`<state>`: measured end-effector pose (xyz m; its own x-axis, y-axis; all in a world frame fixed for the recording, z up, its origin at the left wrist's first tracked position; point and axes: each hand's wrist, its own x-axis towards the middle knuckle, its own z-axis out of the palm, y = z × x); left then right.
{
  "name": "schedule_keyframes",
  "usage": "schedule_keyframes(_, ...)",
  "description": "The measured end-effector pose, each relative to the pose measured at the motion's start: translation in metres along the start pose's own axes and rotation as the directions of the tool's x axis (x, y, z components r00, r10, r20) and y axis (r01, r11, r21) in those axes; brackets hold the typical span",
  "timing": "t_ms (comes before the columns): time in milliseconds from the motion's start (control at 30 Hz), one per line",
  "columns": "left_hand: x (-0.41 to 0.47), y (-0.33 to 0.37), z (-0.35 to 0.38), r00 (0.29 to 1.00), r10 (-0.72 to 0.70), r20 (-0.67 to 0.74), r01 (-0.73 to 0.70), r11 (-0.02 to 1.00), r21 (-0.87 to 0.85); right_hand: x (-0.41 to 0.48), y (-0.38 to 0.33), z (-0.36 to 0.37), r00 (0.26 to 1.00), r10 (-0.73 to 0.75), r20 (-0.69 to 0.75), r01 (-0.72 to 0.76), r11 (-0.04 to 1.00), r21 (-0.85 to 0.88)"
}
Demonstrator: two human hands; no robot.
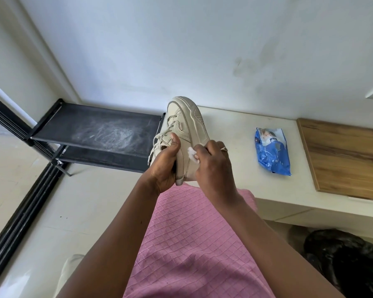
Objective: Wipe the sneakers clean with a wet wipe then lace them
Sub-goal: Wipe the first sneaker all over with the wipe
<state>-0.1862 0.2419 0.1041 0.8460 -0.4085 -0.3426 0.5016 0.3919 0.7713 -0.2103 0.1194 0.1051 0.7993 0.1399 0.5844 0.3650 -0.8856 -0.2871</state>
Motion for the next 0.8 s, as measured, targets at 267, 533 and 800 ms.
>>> schedule_keyframes(267, -0.009, -0.005, 0.004, 0.999, 0.037, 0.011, -0.038, 0.984, 0.172, 0.032, 0.004, 0.021, 0.963, 0.247, -0.111, -0.251, 0.968, -0.019)
schedule_keyframes(533, -0.011, 0.001, 0.001, 0.997, 0.064, -0.033, -0.057, 0.983, 0.173, 0.081, 0.018, 0.022, 0.956, 0.288, -0.049, -0.275, 0.944, 0.185)
schedule_keyframes(800, -0.007, -0.003, -0.012, 0.996, 0.076, -0.043, -0.070, 0.988, 0.141, 0.013, 0.013, 0.020, 0.993, 0.119, -0.006, -0.117, 0.982, 0.148)
